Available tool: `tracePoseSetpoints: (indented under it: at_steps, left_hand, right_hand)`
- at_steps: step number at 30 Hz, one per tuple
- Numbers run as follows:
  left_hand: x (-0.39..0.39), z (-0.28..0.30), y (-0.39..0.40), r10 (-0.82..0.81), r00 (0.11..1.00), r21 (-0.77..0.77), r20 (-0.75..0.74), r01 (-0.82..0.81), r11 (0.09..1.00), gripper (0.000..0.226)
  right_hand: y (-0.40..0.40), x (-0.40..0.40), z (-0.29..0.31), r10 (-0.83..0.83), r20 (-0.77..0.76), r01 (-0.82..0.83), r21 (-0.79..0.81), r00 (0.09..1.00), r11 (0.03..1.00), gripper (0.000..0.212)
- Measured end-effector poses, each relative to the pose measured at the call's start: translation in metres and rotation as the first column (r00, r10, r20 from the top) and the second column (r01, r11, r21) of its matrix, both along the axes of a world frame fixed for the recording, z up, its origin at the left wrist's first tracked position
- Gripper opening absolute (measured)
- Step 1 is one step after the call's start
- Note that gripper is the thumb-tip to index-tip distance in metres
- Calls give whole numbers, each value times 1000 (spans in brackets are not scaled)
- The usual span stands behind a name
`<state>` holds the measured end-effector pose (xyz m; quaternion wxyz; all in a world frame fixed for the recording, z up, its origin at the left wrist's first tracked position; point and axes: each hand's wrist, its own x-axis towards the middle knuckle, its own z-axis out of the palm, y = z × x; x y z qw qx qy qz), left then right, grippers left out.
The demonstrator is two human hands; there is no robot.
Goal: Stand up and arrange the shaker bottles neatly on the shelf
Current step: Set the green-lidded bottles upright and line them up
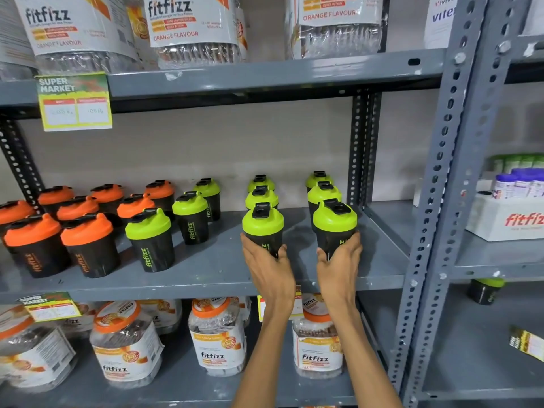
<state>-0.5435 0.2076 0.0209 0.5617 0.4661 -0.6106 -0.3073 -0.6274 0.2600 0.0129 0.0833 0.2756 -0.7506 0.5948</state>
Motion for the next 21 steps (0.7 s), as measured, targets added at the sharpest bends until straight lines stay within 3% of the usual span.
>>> tracePoseSetpoints:
  at_steps: [21]
  left_hand:
    - [-7, -4, 4, 68, 998, -8, -4, -69, 998, 92]
  right_hand:
    - [-1, -4, -3, 33, -34, -32, 22, 999, 999, 94]
